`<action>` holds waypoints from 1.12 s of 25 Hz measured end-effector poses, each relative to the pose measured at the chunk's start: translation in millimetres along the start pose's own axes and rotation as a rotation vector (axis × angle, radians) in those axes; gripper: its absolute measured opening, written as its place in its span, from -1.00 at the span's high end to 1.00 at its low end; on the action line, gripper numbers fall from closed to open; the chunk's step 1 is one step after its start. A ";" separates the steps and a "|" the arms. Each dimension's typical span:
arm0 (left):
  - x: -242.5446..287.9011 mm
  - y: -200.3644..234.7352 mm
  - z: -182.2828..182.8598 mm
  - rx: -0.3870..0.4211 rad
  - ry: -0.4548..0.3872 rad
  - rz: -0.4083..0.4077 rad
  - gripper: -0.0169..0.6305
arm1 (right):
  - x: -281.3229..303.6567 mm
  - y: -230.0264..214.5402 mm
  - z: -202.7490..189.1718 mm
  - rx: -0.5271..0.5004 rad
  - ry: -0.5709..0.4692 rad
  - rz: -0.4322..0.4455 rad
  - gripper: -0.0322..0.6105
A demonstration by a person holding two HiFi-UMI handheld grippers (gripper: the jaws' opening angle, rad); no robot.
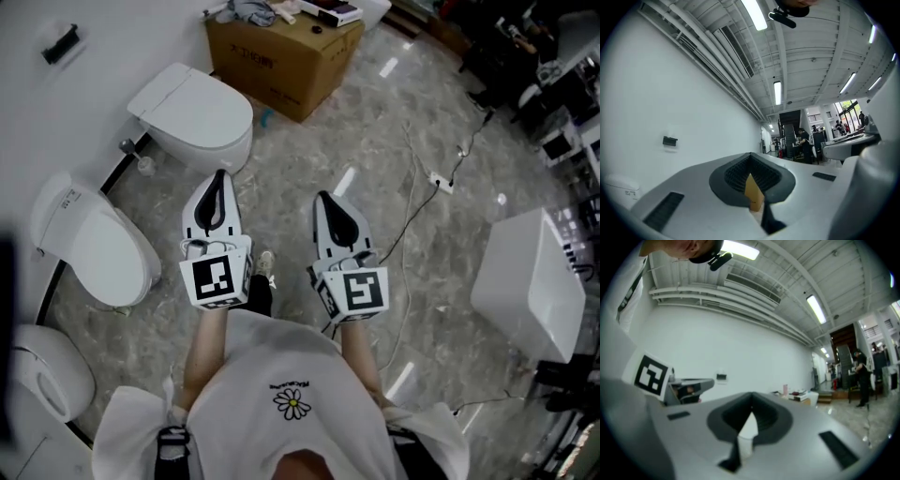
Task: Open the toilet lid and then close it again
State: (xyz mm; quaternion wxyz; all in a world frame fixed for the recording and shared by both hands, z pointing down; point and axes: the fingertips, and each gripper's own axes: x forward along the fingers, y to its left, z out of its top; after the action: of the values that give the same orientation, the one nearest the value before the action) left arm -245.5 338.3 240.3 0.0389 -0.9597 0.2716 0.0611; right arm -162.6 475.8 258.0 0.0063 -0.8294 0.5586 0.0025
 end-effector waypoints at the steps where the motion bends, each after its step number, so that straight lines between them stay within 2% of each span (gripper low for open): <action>1: 10.6 4.0 -2.1 0.012 0.003 -0.004 0.87 | 14.7 1.2 -3.7 0.012 0.007 0.007 0.81; 6: 62.1 19.9 -5.3 0.001 -0.026 -0.006 0.87 | 83.4 -0.6 -8.8 0.003 0.046 0.052 0.81; 12: 122.0 58.2 -5.9 0.073 -0.052 0.020 0.87 | 166.3 -3.6 -4.3 -0.007 0.050 0.079 0.81; 16: 147.9 76.7 -17.7 0.069 -0.031 0.034 0.87 | 195.8 -4.7 -11.9 -0.006 0.075 0.093 0.81; 22: 176.0 88.4 -42.7 0.001 0.015 0.069 0.87 | 227.6 -8.9 -32.4 0.010 0.143 0.122 0.81; 28: 201.3 93.4 -58.5 0.014 0.065 0.125 0.87 | 259.6 -32.0 -41.6 0.040 0.139 0.158 0.81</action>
State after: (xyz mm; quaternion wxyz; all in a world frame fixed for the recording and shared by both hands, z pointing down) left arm -118.9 148.6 266.4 0.0330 -0.9420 0.3325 0.0303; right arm -35.4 246.7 297.0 -0.0161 -0.7808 0.6210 -0.0660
